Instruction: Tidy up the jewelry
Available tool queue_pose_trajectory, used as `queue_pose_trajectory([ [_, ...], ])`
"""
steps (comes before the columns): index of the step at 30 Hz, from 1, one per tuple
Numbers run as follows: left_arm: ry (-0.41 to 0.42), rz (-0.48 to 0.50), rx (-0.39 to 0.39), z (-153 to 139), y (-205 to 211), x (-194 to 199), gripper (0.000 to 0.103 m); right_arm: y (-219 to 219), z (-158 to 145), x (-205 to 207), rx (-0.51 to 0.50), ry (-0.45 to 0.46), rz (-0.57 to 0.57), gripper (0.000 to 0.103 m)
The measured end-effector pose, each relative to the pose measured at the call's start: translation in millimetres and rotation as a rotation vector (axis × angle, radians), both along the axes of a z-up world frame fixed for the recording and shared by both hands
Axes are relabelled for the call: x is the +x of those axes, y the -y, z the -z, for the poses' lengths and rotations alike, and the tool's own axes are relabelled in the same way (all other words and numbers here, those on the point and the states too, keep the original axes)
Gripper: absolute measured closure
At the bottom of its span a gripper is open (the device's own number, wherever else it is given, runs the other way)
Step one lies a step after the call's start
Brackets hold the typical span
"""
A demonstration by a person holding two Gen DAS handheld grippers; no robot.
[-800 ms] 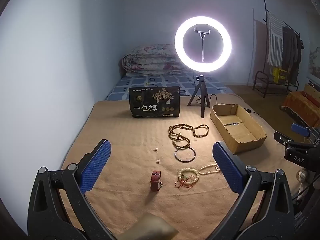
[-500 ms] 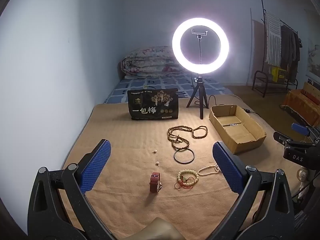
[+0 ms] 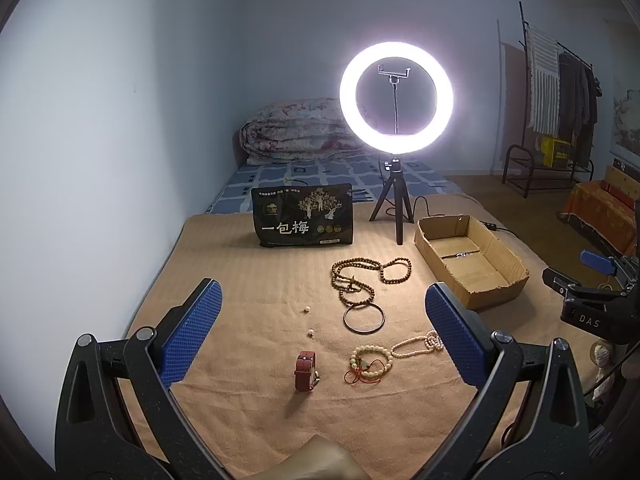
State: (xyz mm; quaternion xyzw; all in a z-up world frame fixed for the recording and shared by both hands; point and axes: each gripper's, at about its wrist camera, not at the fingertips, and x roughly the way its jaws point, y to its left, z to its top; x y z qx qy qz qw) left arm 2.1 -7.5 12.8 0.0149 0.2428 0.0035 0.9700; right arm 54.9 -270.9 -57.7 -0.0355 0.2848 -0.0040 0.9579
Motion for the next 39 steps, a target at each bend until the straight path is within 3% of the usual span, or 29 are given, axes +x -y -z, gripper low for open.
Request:
queue_pose_trajectory([
  [39, 0.011, 0.0, 0.005, -8, 6, 3, 0.0, -5, 3, -1, -0.014, -0.01, 0.021, 0.021],
])
